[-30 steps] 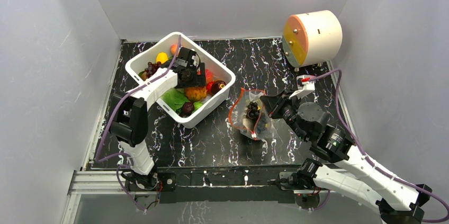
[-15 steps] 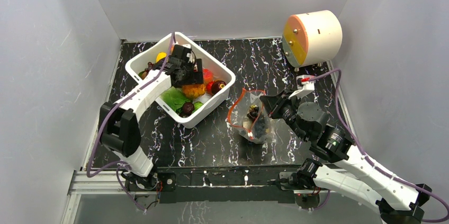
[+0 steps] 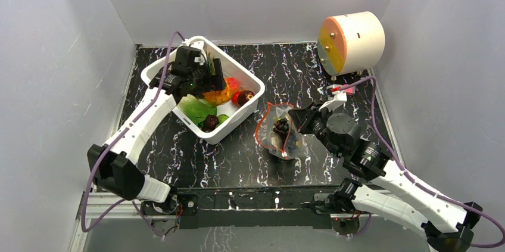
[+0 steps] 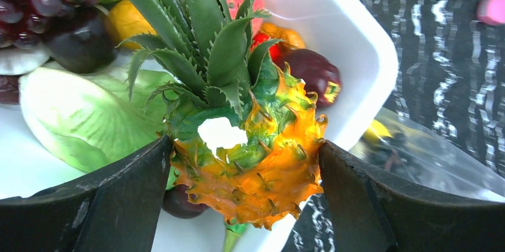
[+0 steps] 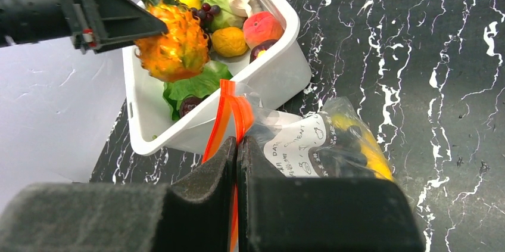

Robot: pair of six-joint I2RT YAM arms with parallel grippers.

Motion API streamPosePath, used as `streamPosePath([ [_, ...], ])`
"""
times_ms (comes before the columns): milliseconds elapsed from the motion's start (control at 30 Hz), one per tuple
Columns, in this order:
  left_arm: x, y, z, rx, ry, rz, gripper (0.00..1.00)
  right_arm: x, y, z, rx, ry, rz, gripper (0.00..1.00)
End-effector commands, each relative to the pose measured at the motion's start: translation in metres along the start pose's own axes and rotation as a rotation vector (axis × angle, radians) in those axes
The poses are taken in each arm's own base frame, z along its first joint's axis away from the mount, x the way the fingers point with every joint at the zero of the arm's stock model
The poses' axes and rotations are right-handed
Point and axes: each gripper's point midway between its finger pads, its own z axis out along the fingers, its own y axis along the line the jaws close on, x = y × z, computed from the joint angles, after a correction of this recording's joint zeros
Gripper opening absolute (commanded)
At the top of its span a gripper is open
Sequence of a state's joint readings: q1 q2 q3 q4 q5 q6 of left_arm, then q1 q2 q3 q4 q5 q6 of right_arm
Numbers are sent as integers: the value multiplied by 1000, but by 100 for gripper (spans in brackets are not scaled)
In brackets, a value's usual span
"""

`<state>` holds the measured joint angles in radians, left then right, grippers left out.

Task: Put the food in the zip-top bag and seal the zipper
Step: Pick up the fake fruit from the bin, then place the fake fruit in the zipper food storage bag.

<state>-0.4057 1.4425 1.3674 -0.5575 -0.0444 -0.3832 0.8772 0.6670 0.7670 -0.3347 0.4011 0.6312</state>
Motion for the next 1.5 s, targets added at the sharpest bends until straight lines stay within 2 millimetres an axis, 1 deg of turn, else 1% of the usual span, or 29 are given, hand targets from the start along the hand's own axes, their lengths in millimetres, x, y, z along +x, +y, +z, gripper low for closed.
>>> streamPosePath([
  [0,-17,-38,-53,212,-58,-51,46,-21,18,2,-62,-81,66,0],
  [167,-7,-70,-82,415,-29,-96,46,-18,18,7,-46,-74,83,0],
  [267,3,-90,-99,555,10,-127,46,-20,19,10,-42,-78,101,0],
  [367,12,-107,-114,679,52,-148,46,-21,20,12,-38,-84,114,0],
  [467,17,-115,-125,757,64,-154,46,-22,21,14,-35,-89,132,0],
  [567,21,-121,-133,818,69,-162,46,-22,24,15,-45,-90,155,0],
  [700,26,-135,-144,952,109,-187,46,-22,30,17,-62,-84,182,0],
  [833,31,-143,-152,1045,142,-220,46,-27,34,17,-72,-93,197,0],
  [933,38,-146,-150,1059,167,-229,47,-30,37,18,-78,-101,206,0],
  [1233,60,-155,-129,1026,208,-237,46,-30,48,19,-127,-90,232,0],
  [1467,67,-146,-100,911,160,-200,43,-29,52,17,-149,-86,245,0],
])
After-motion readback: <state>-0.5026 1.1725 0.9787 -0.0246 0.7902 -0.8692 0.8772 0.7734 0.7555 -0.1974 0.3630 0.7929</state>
